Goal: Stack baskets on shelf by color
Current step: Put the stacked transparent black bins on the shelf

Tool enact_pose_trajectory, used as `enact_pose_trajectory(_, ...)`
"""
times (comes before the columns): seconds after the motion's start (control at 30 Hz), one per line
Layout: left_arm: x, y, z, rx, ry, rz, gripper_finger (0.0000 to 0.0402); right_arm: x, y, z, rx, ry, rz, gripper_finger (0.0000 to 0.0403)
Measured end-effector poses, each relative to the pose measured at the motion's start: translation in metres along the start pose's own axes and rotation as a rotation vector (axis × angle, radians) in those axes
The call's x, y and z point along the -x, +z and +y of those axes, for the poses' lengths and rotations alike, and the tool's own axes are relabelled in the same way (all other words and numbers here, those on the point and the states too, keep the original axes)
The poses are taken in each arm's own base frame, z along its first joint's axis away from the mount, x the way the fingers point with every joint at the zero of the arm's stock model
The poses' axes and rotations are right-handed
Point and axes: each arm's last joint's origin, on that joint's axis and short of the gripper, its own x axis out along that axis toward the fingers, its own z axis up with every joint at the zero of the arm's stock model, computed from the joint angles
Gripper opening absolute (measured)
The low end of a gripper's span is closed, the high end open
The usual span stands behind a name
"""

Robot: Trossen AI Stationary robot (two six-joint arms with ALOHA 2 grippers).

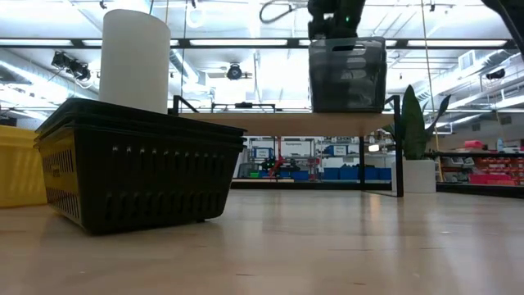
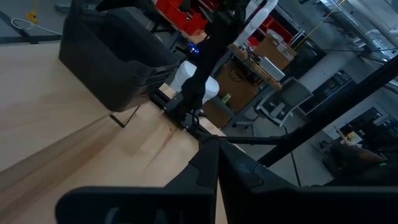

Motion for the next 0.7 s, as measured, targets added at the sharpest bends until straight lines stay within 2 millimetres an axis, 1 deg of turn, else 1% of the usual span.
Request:
enact_pose_trajectory(0.13, 0.000, 0.000, 0.000, 0.017, -0.001, 0.000, 0.0015, 0.022, 0.005, 0.014, -0.030, -0.031, -0.099, 0.0137)
enact_pose_trajectory(0.23, 0.000, 0.000, 0.000, 0.019, -0.001, 0.000, 0.0019, 0.035, 0.014, 0.025, -0.052, -0.032, -0.217, 0.0136)
enact_pose_trajectory(0.37, 0.000, 0.000, 0.000, 0.018, -0.001, 0.001, 0.0022, 0.045, 0.028, 0.040, -0.035, 0.054, -0.373, 0.0135)
enact_pose_trajectory(0.47, 0.000, 0.000, 0.000, 0.018, 0.000, 0.001, 0.0021, 0.039, 0.040, 0.053, -0.036, 0.167, -0.416, 0.0135)
enact_pose_trajectory(0.6, 0.000, 0.000, 0.000, 0.018, 0.000, 0.001, 0.0016, 0.018, 0.053, 0.075, -0.006, 0.246, -0.339, 0.0134)
enact_pose_trajectory(0.7, 0.000, 0.000, 0.000, 0.018, -0.001, 0.000, 0.0014, 0.004, 0.059, 0.088, 0.020, 0.263, -0.276, 0.0134)
